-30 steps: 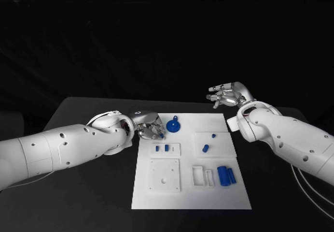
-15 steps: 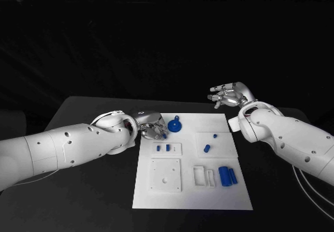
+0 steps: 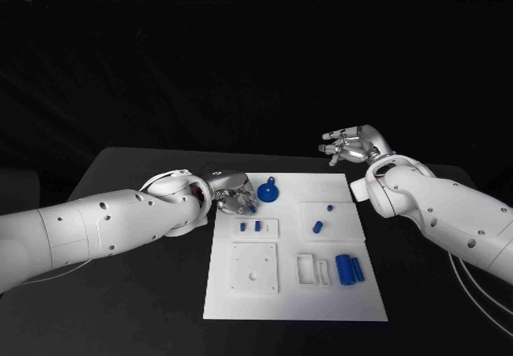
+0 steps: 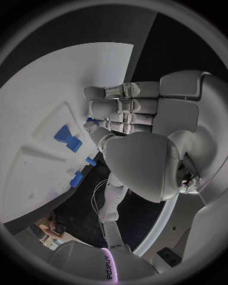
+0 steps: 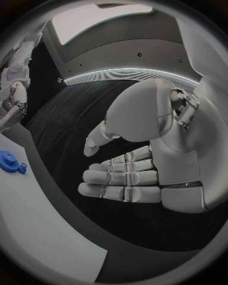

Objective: Assemble the parts on the task board

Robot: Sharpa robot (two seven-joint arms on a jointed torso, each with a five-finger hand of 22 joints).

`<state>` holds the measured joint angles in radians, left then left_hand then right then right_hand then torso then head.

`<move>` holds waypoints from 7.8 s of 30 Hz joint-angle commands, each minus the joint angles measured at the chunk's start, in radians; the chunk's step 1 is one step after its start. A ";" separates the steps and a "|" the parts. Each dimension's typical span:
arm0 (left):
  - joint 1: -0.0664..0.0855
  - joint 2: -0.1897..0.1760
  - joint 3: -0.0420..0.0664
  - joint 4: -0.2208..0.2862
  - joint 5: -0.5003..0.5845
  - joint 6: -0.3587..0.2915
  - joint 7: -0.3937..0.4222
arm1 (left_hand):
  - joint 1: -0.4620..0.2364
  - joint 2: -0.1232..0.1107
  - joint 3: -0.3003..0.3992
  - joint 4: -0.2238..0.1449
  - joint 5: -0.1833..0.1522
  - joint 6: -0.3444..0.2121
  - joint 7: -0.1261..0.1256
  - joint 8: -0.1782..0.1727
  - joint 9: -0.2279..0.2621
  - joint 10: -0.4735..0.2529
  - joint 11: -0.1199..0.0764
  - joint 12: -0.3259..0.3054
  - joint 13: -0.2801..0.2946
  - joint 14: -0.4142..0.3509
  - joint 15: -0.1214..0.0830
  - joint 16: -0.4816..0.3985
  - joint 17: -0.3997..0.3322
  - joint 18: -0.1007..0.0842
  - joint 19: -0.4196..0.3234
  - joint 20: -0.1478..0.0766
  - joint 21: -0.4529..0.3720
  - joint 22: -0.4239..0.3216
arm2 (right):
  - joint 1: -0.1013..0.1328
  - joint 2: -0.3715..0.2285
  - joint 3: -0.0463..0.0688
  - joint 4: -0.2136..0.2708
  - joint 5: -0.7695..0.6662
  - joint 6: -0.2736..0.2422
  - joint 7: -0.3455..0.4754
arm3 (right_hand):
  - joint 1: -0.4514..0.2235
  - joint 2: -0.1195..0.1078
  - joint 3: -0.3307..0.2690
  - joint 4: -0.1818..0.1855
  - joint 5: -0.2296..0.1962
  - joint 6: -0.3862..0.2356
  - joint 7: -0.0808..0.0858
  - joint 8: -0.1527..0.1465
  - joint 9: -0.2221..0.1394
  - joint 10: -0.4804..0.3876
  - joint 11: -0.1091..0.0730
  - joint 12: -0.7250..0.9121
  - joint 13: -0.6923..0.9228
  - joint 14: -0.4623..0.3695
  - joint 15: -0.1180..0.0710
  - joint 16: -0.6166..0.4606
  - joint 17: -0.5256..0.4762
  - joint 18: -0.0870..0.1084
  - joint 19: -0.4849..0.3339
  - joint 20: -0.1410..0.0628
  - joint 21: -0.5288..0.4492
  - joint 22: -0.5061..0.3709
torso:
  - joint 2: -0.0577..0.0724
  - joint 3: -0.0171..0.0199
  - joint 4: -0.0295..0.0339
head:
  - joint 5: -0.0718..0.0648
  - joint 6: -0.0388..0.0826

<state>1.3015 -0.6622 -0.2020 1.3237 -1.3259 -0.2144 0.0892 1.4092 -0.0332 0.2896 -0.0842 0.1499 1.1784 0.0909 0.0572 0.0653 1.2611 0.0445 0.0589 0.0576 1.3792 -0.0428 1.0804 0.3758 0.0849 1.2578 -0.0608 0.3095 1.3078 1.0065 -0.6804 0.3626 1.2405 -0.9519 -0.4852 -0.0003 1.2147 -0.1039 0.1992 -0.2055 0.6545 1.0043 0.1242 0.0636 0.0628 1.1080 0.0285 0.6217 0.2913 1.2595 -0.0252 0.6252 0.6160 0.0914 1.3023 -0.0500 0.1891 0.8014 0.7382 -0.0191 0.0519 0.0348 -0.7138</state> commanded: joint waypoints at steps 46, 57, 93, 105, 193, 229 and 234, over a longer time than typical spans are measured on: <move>-0.003 0.022 -0.020 -0.009 -0.049 0.036 -0.015 | 0.019 0.004 -0.019 -0.013 -0.009 -0.012 0.008 0.005 -0.001 0.015 0.001 0.002 0.002 -0.016 0.000 -0.001 -0.004 0.004 -0.018 -0.001 0.009 0.020 | -0.003 0.000 0.000 -0.008 -0.002 0.023 0.005 | -0.010 0.004 -0.001 -0.005 0.004 -0.001 0.005 -0.002 0.000 -0.004 0.002 -0.002 -0.001 -0.005 -0.001 -0.002 -0.001 -0.011 -0.007 0.003 0.004 0.001 | 0.000 -0.0001 0.0004 | -0.008 -0.007; -0.003 0.022 -0.020 -0.012 -0.048 0.030 -0.027 | 0.016 -0.012 -0.002 -0.010 -0.010 -0.073 0.010 0.004 -0.002 0.000 0.005 0.001 0.001 -0.019 0.003 0.002 -0.004 0.007 -0.018 0.002 0.009 0.019 | -0.003 -0.001 0.000 -0.009 -0.004 0.042 -0.005 | -0.011 0.003 -0.008 -0.004 0.002 -0.007 0.006 -0.002 0.000 -0.011 0.005 -0.005 -0.002 -0.012 0.002 -0.006 -0.003 -0.012 -0.013 0.005 -0.002 -0.003 | 0.000 0.0001 0.0004 | -0.008 -0.006; -0.002 -0.026 0.036 -0.125 0.124 -0.018 -0.025 | 0.003 -0.070 0.021 -0.007 -0.049 -0.120 0.032 0.005 -0.003 -0.102 0.044 0.004 0.001 -0.089 0.031 -0.042 -0.050 0.030 -0.070 0.033 0.031 0.001 | -0.032 -0.129 0.001 0.077 -0.220 0.299 0.019 | 0.003 0.038 0.056 -0.069 -0.032 0.122 -0.013 0.001 0.018 0.121 0.019 -0.426 -0.228 0.091 -0.019 0.097 0.059 0.030 0.076 -0.016 0.109 0.092 | -0.001 0.0007 -0.0025 | -0.016 0.010; -0.002 -0.058 0.065 -0.139 0.699 -0.073 0.165 | -0.039 -0.052 -0.039 0.077 -0.061 -0.156 0.056 0.006 -0.003 -0.179 0.095 0.004 0.000 -0.300 0.166 -0.903 -0.312 -0.037 -0.367 0.162 -0.252 -0.490 | -0.068 -0.170 0.000 0.171 -0.513 0.381 -0.090 | -0.007 0.041 0.151 -0.065 -0.200 0.157 -0.023 0.000 0.006 0.166 0.021 -0.559 -0.229 0.129 -0.020 0.098 0.071 0.037 0.091 -0.015 0.126 0.126 | -0.002 -0.0033 -0.0019 | -0.034 0.016; -0.003 -0.085 0.066 -0.081 0.903 -0.044 0.219 | -0.004 -0.003 -0.178 0.048 -0.068 -0.160 0.059 0.005 -0.003 -0.218 0.106 0.005 0.001 -0.233 0.169 -1.012 -0.309 -0.013 -0.204 0.171 -0.212 -1.197 | -0.145 -0.122 -0.061 0.249 -0.942 0.351 -0.258 | 0.020 -0.053 0.500 -0.026 -0.403 0.288 -0.055 0.001 0.031 0.297 -0.016 -0.557 -0.224 0.185 -0.050 0.102 0.129 0.023 0.123 -0.049 0.188 0.337 | -0.019 -0.0140 -0.0039 | -0.054 -0.010; -0.003 -0.086 0.066 -0.101 0.912 -0.053 0.208 | -0.004 -0.004 -0.180 0.048 -0.068 -0.183 0.065 0.004 -0.003 -0.224 0.109 0.005 0.001 -0.236 0.170 -1.012 -0.309 -0.012 -0.206 0.172 -0.209 -1.202 | -0.140 -0.142 0.060 0.391 -0.780 0.313 -0.191 | 0.034 -0.054 0.492 -0.007 -0.417 0.283 -0.055 0.001 0.046 0.297 -0.016 -0.557 -0.224 0.190 -0.050 0.090 0.141 0.039 0.134 -0.047 0.160 0.374 | -0.019 -0.0146 -0.0052 | -0.035 -0.002; -0.003 -0.082 0.066 -0.101 0.910 -0.061 0.204 | -0.004 -0.001 -0.180 0.049 -0.066 -0.184 0.065 0.005 -0.003 -0.223 0.109 0.005 0.001 -0.235 0.170 -1.012 -0.309 -0.011 -0.205 0.172 -0.208 -1.202 | -0.151 -0.134 0.061 0.422 -0.733 0.277 -0.148 | 0.037 -0.048 0.489 -0.007 -0.433 0.283 -0.055 0.001 0.046 0.296 -0.016 -0.557 -0.224 0.192 -0.049 0.090 0.141 0.038 0.138 -0.045 0.155 0.376 | -0.022 -0.0154 -0.0044 | -0.022 -0.002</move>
<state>1.2984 -0.7472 -0.1366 1.2212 -0.4178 -0.2703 0.2915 1.3981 -0.0374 0.1152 -0.0378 0.0843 1.0037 0.1551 0.0638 0.0629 1.0432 0.1555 0.0627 0.0575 1.1469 0.1252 0.0698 0.0666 0.0696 1.0598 0.1126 0.0963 0.1065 0.8599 -0.8175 0.4237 1.6523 -1.7495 -0.1652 -0.2109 1.2324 -0.1684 0.6944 -0.2116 0.2275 1.2840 0.0704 0.0599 0.1076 1.3957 0.0155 0.0616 0.0653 1.4461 -0.0749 0.7181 0.7564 0.0939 1.4334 -0.0950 0.3483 1.1765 0.7185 -0.0336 0.0468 0.0058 -0.7153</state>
